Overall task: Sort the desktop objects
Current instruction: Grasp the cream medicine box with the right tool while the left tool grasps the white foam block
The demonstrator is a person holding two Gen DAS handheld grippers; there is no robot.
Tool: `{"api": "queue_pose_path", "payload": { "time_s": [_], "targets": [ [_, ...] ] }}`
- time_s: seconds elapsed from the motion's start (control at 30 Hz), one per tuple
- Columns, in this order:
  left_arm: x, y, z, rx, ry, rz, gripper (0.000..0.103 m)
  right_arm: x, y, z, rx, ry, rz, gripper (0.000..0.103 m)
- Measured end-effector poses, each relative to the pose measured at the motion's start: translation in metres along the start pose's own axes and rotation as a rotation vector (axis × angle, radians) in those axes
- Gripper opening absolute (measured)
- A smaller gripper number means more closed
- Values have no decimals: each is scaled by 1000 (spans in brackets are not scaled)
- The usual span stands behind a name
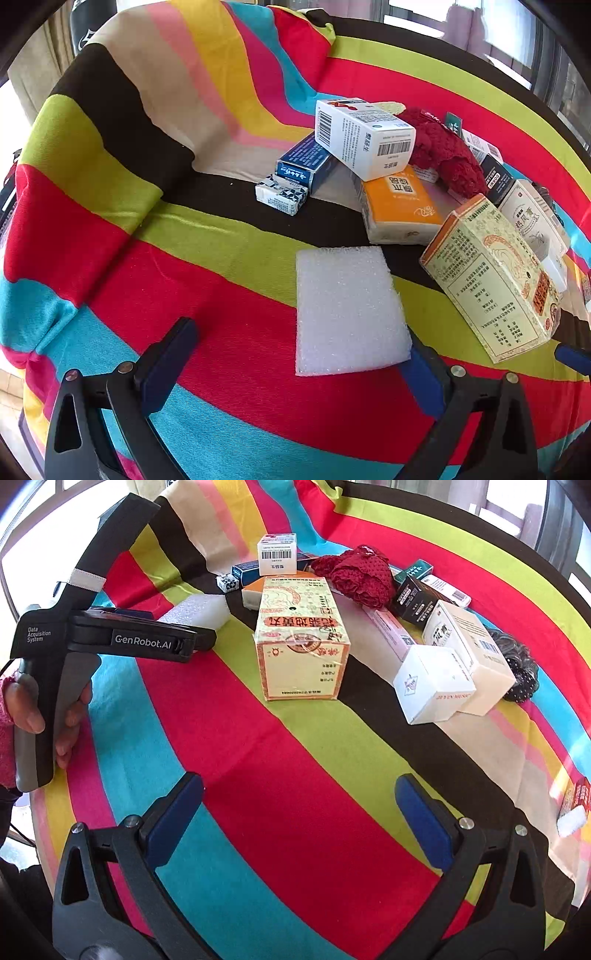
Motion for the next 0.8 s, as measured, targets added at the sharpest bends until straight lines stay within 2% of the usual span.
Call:
{"api": "queue_pose_path", "payload": {
  "time_s": [0.07, 0.1, 0.27, 0.3, 0.33, 0.37, 0.4, 0.43, 0.47, 0.5, 0.7, 0.8],
  "targets": [
    [-1, 1, 6, -5, -2, 1, 98, -22, -10, 5, 14, 14, 7, 103],
    [4, 2, 18, 7, -5, 3, 97, -33, -15, 6, 12, 14, 10, 103],
    [5, 4, 33, 15, 0, -9, 97, -85, -43, 5, -16, -14, 30, 103],
    [3, 5, 33, 17, -5, -9, 95, -92, -47, 6, -6, -19, 38, 102],
    [3, 6, 33, 10, -12, -14, 93, -97, -50, 6, 5, -25, 42, 94],
    [6, 9, 34, 15, -21, -26, 82, -99, -51, 6, 1, -41, 38, 89],
    [8, 12, 36, 22, -31, -40, 63, -99, -48, 5, -12, -66, 27, 59],
    [1, 12, 33, 28, -43, -45, 53, -97, -44, 4, -17, -90, 14, 53],
    [-4, 10, 36, 43, -46, -51, 30, -93, -41, 5, 15, -98, 11, 53],
    [-5, 10, 39, 59, -49, -45, 26, -88, -38, 7, 49, -94, 8, 53],
    [14, 15, 53, 120, -69, -45, 23, -54, -19, 6, 47, -178, -32, 53],
    [25, 24, 53, 132, -72, -73, 23, -45, -7, 9, 37, -201, -53, 53]
  ]
}}
Point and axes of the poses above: each gripper's, at about its wrist camera, not at the fingertips, and y roughly against the way its jaws point, z to its left, x to its underside, the point moved 1 cm from there along -y, roughly the way its jaws point, and after that the axes turned 10 degrees about z, right-handed, at the moved point
